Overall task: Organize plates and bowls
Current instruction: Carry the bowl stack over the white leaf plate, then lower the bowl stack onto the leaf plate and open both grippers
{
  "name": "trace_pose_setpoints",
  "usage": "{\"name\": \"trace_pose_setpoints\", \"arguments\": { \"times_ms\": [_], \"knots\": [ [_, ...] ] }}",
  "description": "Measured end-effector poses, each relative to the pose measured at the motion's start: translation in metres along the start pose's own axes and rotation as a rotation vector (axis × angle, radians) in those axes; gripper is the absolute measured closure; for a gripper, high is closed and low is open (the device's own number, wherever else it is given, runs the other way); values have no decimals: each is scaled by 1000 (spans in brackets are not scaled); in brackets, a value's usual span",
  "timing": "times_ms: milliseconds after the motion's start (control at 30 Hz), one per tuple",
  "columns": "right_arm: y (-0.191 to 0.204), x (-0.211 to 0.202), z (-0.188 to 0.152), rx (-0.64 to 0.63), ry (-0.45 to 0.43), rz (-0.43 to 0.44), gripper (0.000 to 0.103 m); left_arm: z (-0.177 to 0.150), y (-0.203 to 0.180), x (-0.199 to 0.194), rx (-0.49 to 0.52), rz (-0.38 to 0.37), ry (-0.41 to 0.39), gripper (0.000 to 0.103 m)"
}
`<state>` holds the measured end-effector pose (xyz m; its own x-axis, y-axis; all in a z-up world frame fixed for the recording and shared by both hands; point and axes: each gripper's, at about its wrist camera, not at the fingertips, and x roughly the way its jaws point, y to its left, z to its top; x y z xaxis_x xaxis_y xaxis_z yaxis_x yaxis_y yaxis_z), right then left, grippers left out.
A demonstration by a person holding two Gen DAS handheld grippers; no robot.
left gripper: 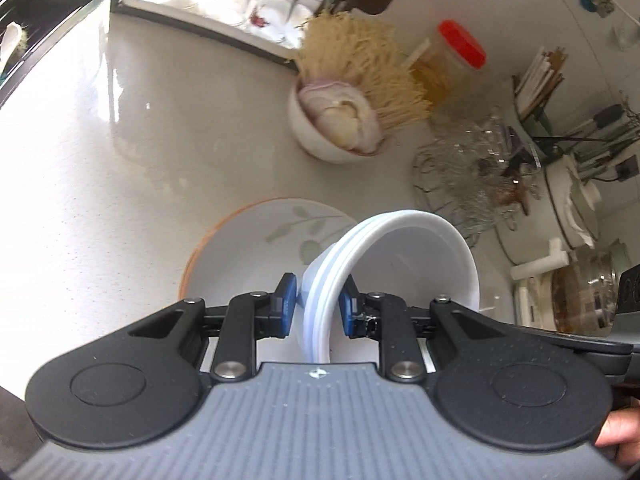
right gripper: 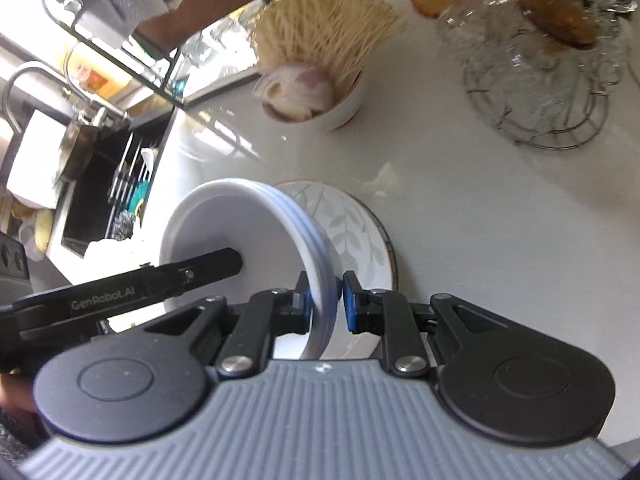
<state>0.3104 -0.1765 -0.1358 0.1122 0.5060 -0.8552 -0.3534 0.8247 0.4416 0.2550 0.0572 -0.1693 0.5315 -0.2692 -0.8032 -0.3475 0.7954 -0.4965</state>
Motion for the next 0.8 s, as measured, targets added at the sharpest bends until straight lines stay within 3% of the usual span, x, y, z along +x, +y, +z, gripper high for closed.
{"name": "trace_pose_setpoints", "arguments": {
  "times_ms": [367,667,700,767,800],
  "knots": [
    [1,35,5,-23,79,-31,83,-4,17,26,-43,40,19,78],
    [5,39,9,-30,69,-43,82,-4,24,27,-73,42,24,77],
    [5,37,9,-32,63,-47,82,-4,25,26,-77,43,24,76],
    [5,34,10,-37,51,-48,79,-3,25,25,-77,43,21,64],
    [5,32,11,-38,43,-53,71,-4,25,22,-75,45,11,59]
  ]
}}
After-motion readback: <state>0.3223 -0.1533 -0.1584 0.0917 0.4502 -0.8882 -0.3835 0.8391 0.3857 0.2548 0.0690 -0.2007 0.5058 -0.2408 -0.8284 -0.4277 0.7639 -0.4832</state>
